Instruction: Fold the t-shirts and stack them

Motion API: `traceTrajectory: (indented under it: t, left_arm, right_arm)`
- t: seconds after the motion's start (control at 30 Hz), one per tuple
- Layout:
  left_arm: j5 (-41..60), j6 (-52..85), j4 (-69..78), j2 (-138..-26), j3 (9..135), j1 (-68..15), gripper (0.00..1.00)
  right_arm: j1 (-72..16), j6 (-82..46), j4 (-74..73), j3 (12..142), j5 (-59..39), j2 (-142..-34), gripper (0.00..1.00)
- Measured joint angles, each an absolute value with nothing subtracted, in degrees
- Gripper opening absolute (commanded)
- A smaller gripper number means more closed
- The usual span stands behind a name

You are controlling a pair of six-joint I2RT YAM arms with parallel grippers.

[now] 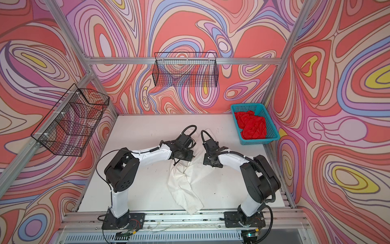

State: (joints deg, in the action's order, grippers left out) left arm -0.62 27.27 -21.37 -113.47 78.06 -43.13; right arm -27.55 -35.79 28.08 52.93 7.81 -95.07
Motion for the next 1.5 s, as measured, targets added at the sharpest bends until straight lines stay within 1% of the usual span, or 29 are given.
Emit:
traceTrajectory:
  t: [0.07, 0.13, 0.23, 0.33, 0.43, 0.53, 0.77, 0.97, 1.0, 1.07, 1.27, 1.33, 1.43, 1.5]
  left_arm:
    - [-1.7, 27.4, -22.2, -114.2, 78.1, -43.1, 0.22]
    - [-2.8, 27.6, -23.2, -114.5, 78.1, -43.1, 0.13]
    - [-4.3, 28.0, -23.3, -113.8, 77.5, -43.0, 0.02]
    - [-4.6, 28.6, -22.9, -111.1, 74.8, -42.5, 0.01]
    - [-4.5, 29.2, -22.9, -106.4, 71.6, -40.8, 0.00]
    - [-4.3, 29.8, -22.6, -101.5, 69.3, -38.0, 0.00]
    - [-3.4, 30.2, -21.5, -92.4, 63.5, -30.2, 0.00]
    - [-1.1, 29.9, -21.4, -85.4, 60.4, -22.9, 0.00]
    - [-0.5, 29.7, -21.4, -84.4, 60.3, -21.7, 0.00]
    - [0.5, 29.1, -21.3, -82.9, 60.3, -19.9, 0.00]
    - [3.8, 27.8, -21.7, -79.1, 60.3, -15.2, 0.00]
    - [4.6, 27.7, -22.5, -76.4, 60.5, -13.3, 0.00]
    - [4.9, 27.6, -25.3, -72.2, 63.4, -11.0, 0.00]
    - [4.9, 27.2, -27.4, -70.3, 68.7, -10.1, 0.00]
  right_arm:
    - [-27.6, -36.0, 27.8, 52.7, 8.0, -95.4, 0.72]
    - [-27.6, -36.1, 27.7, 52.6, 8.4, -95.9, 0.70]
    - [-27.6, -36.2, 27.2, 52.6, 9.5, -96.3, 0.58]
    - [-27.5, -35.9, 26.3, 52.6, 10.4, -96.8, 0.48]
    - [-27.3, -35.5, 25.0, 52.5, 11.1, -97.2, 0.41]
    - [-26.4, -34.8, 23.6, 52.0, 11.2, -97.2, 0.39]
    - [-22.6, -31.6, 20.8, 52.7, 11.8, -98.8, 0.39]
    - [-20.8, -27.9, 20.5, 61.6, 11.1, -106.1, 0.38]
    - [-20.7, -27.3, 20.5, 63.4, 11.0, -107.5, 0.40]
    - [-20.6, -26.4, 20.3, 66.0, 10.5, -109.5, 0.45]
    - [-20.6, -24.4, 23.2, 69.2, 5.5, -110.4, 0.69]
    - [-20.6, -23.8, 25.4, 69.7, 3.7, -109.9, 0.76]
    - [-20.6, -23.1, 29.8, 69.9, 2.1, -107.2, 0.81]
    - [-20.6, -22.7, 32.7, 70.7, 1.8, -104.3, 0.82]
